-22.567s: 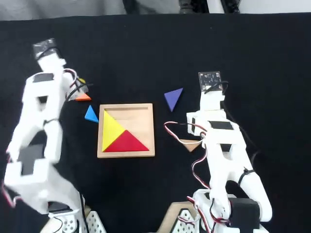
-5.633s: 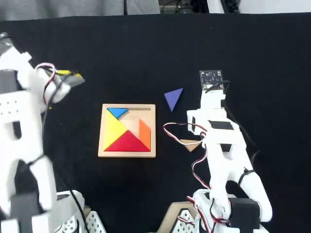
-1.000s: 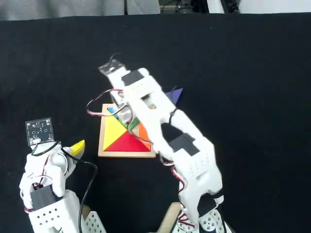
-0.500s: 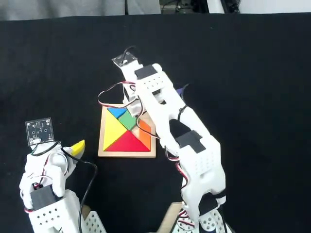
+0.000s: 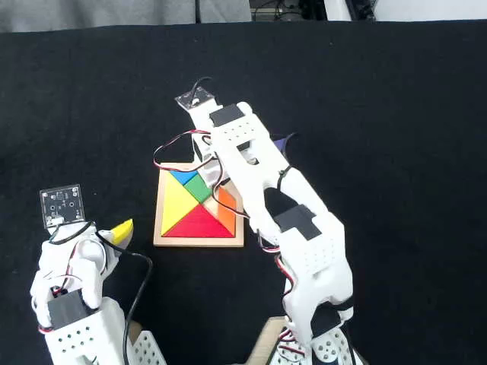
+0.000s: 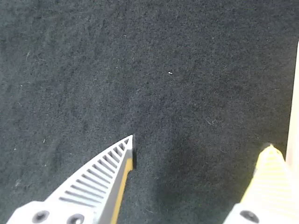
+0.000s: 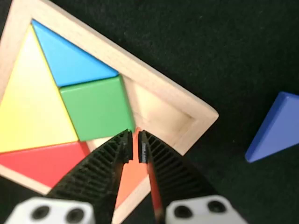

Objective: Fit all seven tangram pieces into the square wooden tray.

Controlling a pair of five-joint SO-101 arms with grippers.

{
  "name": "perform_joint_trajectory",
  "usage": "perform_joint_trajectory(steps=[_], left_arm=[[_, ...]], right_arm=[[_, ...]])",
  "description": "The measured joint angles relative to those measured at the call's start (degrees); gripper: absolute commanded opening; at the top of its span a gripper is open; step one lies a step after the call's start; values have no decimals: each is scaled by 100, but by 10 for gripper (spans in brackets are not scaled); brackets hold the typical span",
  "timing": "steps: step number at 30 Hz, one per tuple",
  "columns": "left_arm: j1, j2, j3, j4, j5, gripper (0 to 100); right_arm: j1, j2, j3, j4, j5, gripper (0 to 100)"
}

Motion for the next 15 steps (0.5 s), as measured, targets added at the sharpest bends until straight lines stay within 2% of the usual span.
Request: perform_joint_trajectory(steps=[4,9,15], left_arm=[[0,0,0,0,0,395],[0,0,0,0,0,395],[0,0,0,0,0,395]], right_arm=[[-9,0,0,-264,0,32],[-44,0,-202,26,0,32],[114,35,-229,-141,0,32]])
